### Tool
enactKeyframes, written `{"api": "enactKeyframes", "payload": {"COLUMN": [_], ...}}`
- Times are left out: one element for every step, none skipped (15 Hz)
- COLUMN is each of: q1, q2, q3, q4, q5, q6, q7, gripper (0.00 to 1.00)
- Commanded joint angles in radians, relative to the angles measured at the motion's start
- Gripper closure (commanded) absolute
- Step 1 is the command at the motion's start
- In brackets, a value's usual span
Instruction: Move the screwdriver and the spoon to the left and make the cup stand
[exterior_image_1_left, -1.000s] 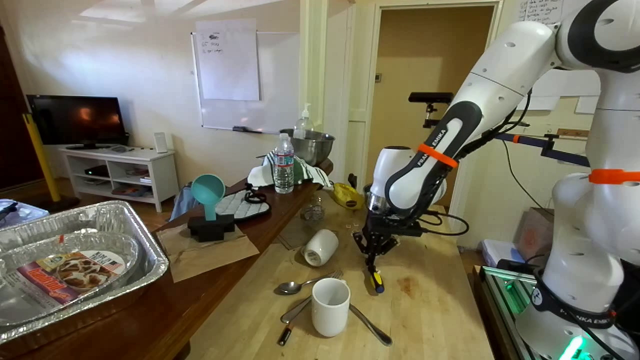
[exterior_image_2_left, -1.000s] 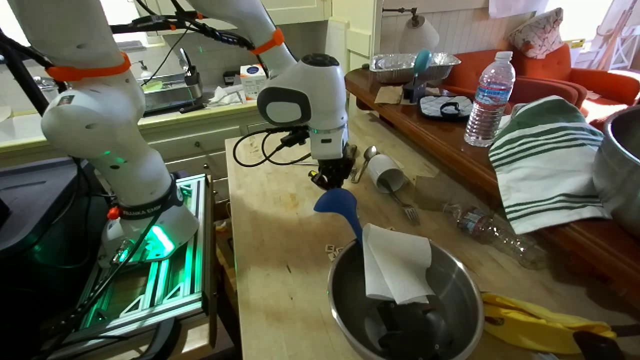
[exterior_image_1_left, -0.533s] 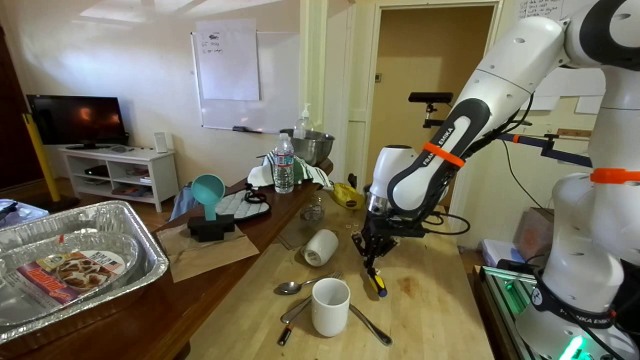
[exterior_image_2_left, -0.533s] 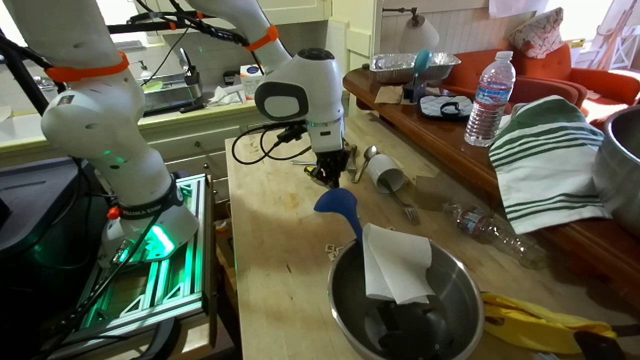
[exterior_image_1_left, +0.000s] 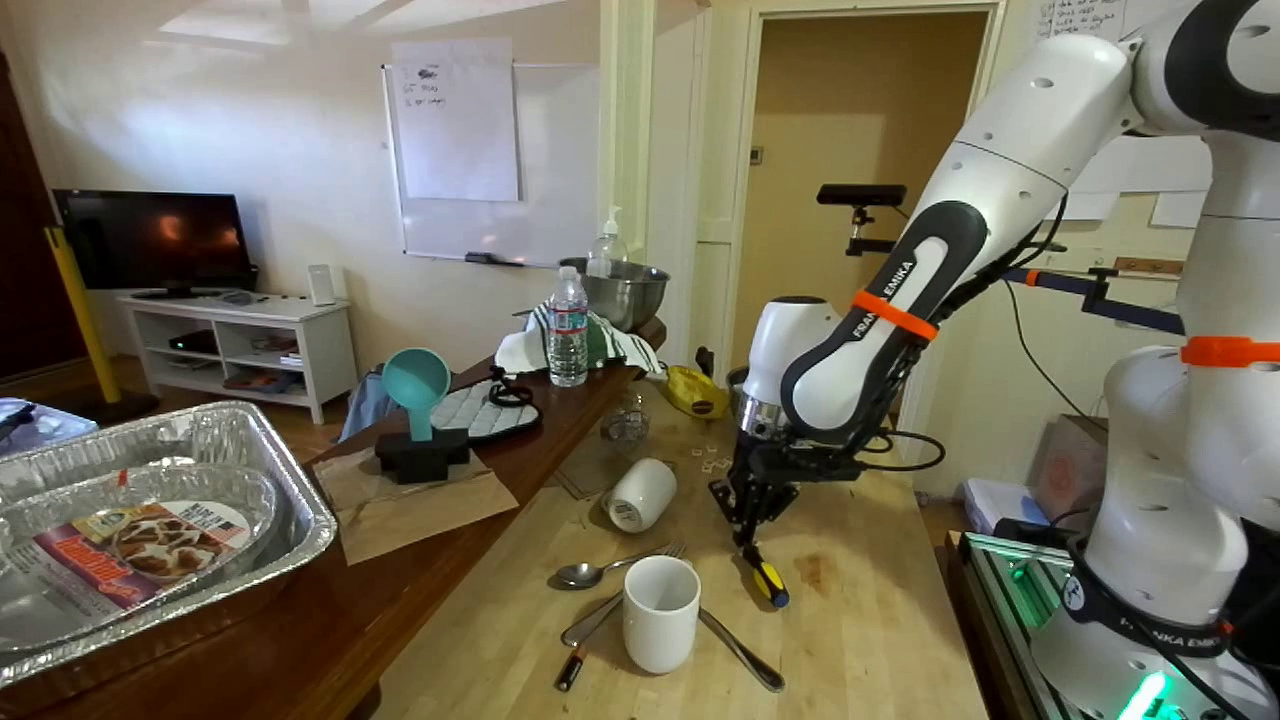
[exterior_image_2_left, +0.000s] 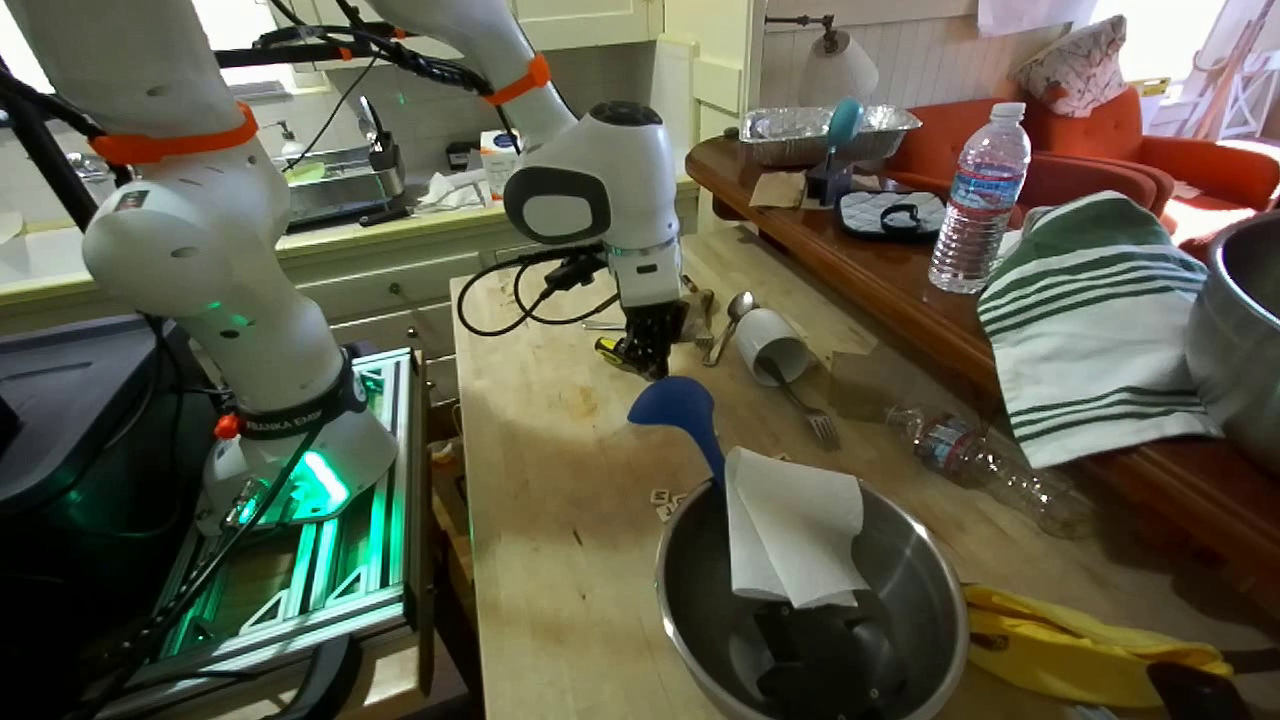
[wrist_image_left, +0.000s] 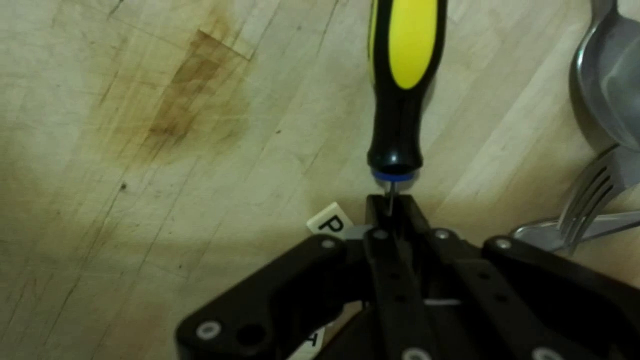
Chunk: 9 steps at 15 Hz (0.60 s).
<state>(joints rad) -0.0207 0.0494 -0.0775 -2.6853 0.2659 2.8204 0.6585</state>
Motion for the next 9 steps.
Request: {"api": "enactKeyframes", "payload": {"q1": [-0.009,-0.01,-0.012,-0.015,-0.02,-0.029,-0.042,-0.053,-0.069], "q2": [-0.011,-0.012,-0.016,-0.021,-0.026,-0.029,-0.029,-0.032,-0.022], "q3": [0.006,0.006,0.006,0.005,0.005,0.001,-0.006,-0.015,-0.028], "q4": [-0.011,-0.01,-0.007,-0.001,0.007,0.025,0.052,0.072,0.104], "q5": [0.009,0.016,0.027,0.042,0.067,0.103,0.157,0.198,0.228], "q6": [-0.008,-0.009,-0.016,-0.025,-0.037,-0.049,-0.061,-0.066,-0.081], "q7": [-0.03,-0.037,-0.045,-0.051,-0.059,-0.064,-0.066,-0.049,-0.042], "gripper": [0.63,0.57,0.51,0.42,0.35,0.27,0.2,0.12,0.05]}}
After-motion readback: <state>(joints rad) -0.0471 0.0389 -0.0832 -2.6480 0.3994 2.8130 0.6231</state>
